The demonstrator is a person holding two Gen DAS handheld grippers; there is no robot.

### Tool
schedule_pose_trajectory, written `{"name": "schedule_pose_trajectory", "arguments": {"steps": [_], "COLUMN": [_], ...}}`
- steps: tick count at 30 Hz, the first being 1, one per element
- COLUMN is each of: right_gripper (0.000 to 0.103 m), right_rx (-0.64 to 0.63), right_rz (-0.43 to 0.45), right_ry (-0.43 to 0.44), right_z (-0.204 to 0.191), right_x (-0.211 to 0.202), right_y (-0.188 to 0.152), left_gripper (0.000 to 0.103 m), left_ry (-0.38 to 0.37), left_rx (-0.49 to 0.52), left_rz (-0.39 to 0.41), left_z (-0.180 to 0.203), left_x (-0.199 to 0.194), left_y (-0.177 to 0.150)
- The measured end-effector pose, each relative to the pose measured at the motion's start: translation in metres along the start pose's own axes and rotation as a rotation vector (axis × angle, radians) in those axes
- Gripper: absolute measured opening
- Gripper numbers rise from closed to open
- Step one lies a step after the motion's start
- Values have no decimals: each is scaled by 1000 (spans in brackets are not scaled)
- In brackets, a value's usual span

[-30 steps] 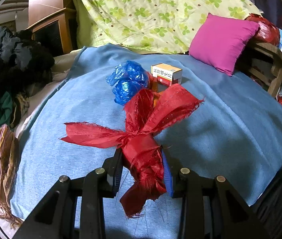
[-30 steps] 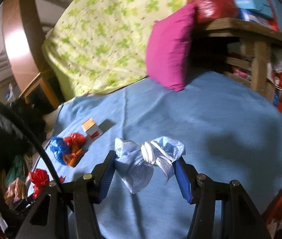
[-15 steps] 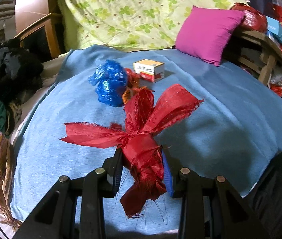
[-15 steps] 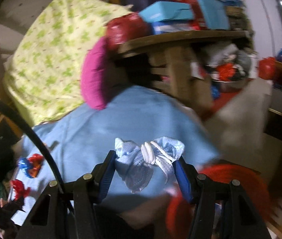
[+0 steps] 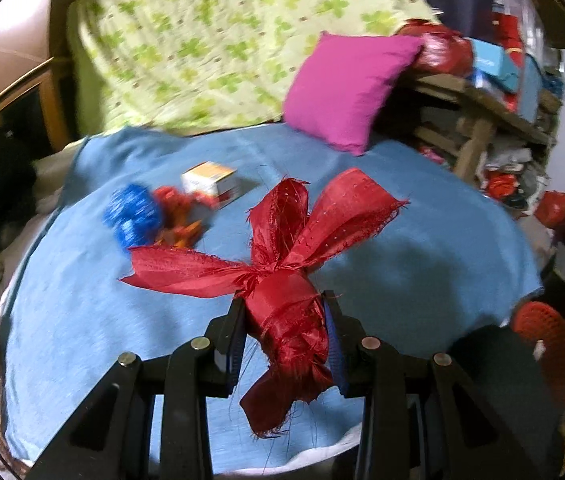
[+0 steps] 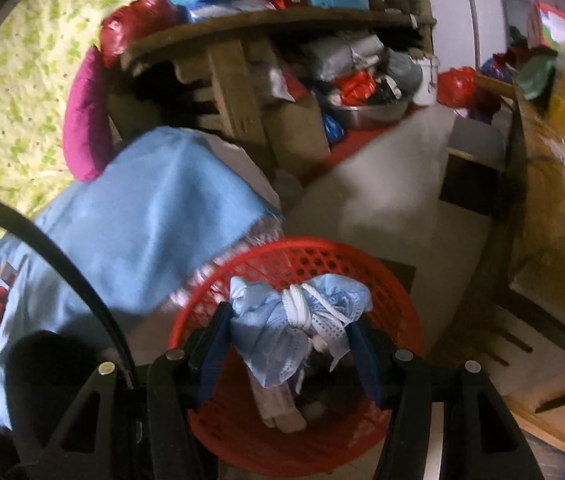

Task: Collect trash
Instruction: 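Open the right tool to drop the cloth while the left tool releases the ribbon bag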

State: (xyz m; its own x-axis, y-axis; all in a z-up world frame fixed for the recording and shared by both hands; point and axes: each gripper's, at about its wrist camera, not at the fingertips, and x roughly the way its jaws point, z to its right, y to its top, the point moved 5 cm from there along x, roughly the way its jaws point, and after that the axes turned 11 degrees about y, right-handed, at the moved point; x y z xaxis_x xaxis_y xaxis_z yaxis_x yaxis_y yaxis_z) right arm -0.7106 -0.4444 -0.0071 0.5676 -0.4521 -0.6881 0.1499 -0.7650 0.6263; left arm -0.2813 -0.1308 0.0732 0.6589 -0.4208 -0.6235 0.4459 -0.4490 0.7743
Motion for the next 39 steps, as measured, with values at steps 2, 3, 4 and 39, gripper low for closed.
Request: {"name": "schedule_pose_trajectory", "arguments": {"steps": [2, 3, 4, 39], "right_gripper": [60, 60, 60, 81], "right_rx": [6, 6, 7, 111], "right_rz": [-13, -23, -30, 102], "right_ry": [0, 2, 3, -12], "right_z": [4, 4, 6, 52], "right_x": [2, 4, 5, -46], "right_y": [-4, -6, -8, -19], "left_gripper": [37, 37, 37, 37], "left_ry": [-35, -58, -79, -595], "left_rx": [16, 23, 30, 462], "left_rz": [13, 20, 28, -30], "left_z": [18, 29, 39, 335], "left_x": [-7, -11, -16, -85], "left_y": [8, 14, 18, 11]}}
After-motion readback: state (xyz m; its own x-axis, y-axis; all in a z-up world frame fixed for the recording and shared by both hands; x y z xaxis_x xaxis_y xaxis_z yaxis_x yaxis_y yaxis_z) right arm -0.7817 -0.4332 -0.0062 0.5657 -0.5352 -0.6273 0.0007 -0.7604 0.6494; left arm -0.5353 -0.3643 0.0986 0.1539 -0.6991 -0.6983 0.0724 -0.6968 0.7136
